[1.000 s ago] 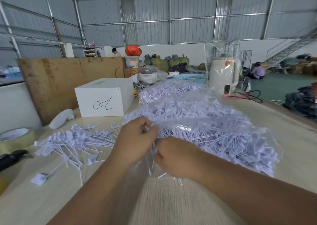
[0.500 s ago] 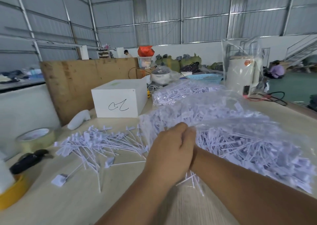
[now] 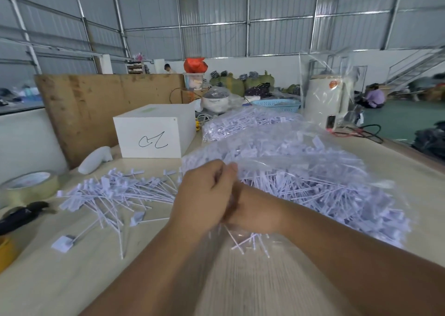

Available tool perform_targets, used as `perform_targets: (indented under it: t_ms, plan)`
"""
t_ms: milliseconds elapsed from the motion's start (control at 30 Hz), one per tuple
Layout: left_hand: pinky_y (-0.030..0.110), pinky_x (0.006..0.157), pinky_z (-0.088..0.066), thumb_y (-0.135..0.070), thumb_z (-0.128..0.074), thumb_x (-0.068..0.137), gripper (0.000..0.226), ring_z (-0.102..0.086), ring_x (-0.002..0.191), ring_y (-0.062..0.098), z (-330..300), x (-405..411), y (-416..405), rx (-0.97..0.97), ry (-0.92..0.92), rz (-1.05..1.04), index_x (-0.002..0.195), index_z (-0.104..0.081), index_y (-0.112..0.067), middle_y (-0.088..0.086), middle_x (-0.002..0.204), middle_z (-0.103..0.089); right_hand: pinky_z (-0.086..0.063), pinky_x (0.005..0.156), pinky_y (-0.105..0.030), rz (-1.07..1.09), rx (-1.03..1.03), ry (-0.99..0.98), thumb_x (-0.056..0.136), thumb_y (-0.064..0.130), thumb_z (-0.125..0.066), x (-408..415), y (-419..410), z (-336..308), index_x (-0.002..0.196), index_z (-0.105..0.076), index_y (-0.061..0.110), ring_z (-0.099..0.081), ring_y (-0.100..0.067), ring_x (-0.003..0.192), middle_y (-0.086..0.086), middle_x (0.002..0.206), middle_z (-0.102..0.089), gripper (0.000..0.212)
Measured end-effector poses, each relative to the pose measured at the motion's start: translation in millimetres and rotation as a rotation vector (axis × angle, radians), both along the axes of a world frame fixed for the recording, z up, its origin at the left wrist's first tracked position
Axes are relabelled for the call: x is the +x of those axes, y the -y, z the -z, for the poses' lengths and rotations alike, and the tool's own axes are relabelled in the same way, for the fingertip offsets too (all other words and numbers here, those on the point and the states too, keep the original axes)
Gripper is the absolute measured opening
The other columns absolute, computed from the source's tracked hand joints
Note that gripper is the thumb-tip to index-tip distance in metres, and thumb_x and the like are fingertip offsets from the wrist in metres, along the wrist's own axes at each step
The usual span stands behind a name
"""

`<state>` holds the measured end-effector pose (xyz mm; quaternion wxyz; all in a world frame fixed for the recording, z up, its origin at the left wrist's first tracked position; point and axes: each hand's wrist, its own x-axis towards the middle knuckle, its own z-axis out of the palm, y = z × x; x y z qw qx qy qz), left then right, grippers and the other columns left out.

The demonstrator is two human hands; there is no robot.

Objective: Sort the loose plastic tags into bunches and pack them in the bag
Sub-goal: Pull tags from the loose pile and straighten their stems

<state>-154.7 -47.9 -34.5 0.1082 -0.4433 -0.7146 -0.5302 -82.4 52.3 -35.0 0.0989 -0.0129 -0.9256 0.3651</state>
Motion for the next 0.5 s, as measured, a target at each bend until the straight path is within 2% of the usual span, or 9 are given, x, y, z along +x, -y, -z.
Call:
perform_targets:
  t_ms: [33,100,200,300,367,433,500]
  plan:
    - [0.033,0.062,-0.044,-0.047,-0.049,0.088,0.043,-0.055,0.060,0.014,0.1,-3.8,0.3,0.014,0.006,0.003,0.065,-0.058,-0.012,0.002,0.060,-0.059,-0.047,0.077,-0.023,0.002,-0.024,-0.025,0.082,0.000,-0.068,4.4,0.2,2.8,0.130,-0.046,0.011,-0.057,-0.003,0.087,0.004,0.100,-0.057,0.053]
    - [0.026,0.057,-0.040,-0.037,-0.058,0.093,0.040,-0.051,0.055,0.013,0.6,-8.9,1.2,0.030,0.005,0.019,0.061,-0.055,-0.013,0.002,0.056,-0.056,-0.045,0.070,-0.021,0.002,0.133,-0.002,0.080,0.012,-0.074,14.9,-1.7,6.7,0.129,-0.044,0.017,-0.056,-0.004,0.082,0.005,0.100,-0.052,0.058]
    - [0.021,0.053,-0.035,-0.033,-0.058,0.095,0.041,-0.048,0.053,0.016,1.6,-8.1,0.7,0.046,0.010,0.041,0.061,-0.052,-0.010,0.009,0.057,-0.053,-0.047,0.074,-0.032,0.089,0.563,0.059,0.088,0.025,-0.060,31.7,9.8,7.9,0.125,-0.050,0.015,-0.057,-0.021,0.096,-0.002,0.105,-0.048,0.040]
    - [0.015,0.053,-0.035,-0.031,-0.055,0.097,0.042,-0.053,0.054,0.007,2.0,-4.0,-0.9,0.042,-0.002,0.075,0.063,-0.053,-0.005,0.006,0.057,-0.054,-0.044,0.070,-0.032,0.192,0.745,0.195,0.093,0.021,-0.048,36.2,24.9,6.9,0.114,-0.056,0.013,-0.061,-0.028,0.098,-0.004,0.101,-0.056,0.023]
    - [0.012,0.053,-0.037,-0.026,-0.055,0.098,0.042,-0.060,0.060,-0.004,1.7,-2.7,-1.0,0.034,-0.010,0.102,0.062,-0.052,-0.005,-0.003,0.053,-0.054,-0.047,0.070,-0.033,0.258,0.732,0.250,0.092,0.013,-0.050,30.7,26.8,5.6,0.109,-0.058,0.012,-0.063,-0.028,0.095,-0.005,0.099,-0.058,0.020]
    - [0.009,0.053,-0.035,-0.022,-0.055,0.098,0.040,-0.057,0.059,-0.012,2.1,-2.1,-1.3,0.031,-0.006,0.131,0.067,-0.056,0.002,-0.009,0.051,-0.054,-0.046,0.065,-0.029,0.318,0.605,0.267,0.089,0.009,-0.052,20.1,24.0,-0.5,0.092,-0.057,0.012,-0.061,-0.027,0.085,-0.002,0.083,-0.053,0.006]
    - [0.010,0.053,-0.035,-0.022,-0.055,0.098,0.039,-0.052,0.055,-0.008,1.5,-1.5,-2.6,0.039,0.017,0.160,0.070,-0.057,0.004,-0.007,0.053,-0.052,-0.043,0.061,-0.028,0.330,0.497,0.204,0.088,0.009,-0.051,6.1,17.2,0.6,0.081,-0.050,0.013,-0.057,-0.025,0.077,-0.002,0.076,-0.049,0.008]
